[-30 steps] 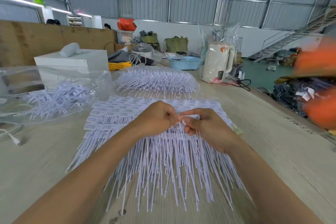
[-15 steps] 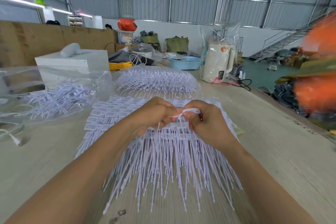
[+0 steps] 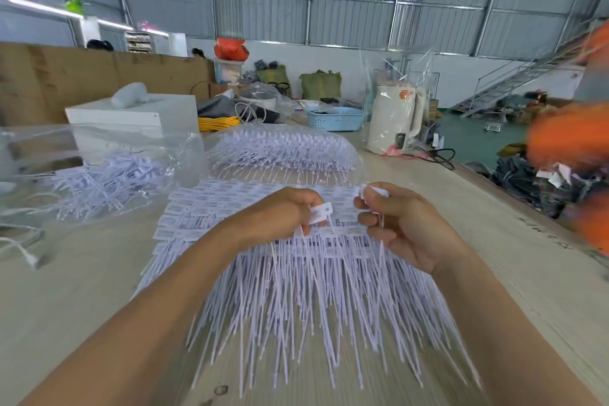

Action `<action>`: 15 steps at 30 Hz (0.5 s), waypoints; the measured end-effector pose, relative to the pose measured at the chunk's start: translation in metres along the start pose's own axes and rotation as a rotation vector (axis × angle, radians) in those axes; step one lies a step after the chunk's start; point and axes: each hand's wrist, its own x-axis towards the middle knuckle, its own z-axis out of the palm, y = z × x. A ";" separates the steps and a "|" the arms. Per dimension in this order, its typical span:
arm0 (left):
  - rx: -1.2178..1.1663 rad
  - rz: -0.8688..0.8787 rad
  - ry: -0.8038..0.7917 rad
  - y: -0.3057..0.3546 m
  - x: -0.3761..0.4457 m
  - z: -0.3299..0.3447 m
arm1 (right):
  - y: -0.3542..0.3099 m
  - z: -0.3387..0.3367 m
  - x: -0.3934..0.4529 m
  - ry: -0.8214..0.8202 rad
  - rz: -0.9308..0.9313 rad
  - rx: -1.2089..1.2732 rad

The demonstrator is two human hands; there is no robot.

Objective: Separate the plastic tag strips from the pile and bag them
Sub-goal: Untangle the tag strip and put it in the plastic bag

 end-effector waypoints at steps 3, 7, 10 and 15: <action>0.149 0.022 -0.029 0.002 0.000 0.004 | 0.011 0.013 0.002 -0.051 -0.031 -0.214; 0.337 0.076 -0.037 0.001 0.001 0.008 | 0.023 0.026 0.005 -0.050 -0.055 -0.387; 0.331 0.124 0.030 0.000 0.000 0.010 | 0.028 0.031 0.005 -0.086 -0.053 -0.404; 0.252 0.107 0.141 -0.002 0.002 0.002 | 0.026 0.028 0.008 0.000 -0.218 -0.434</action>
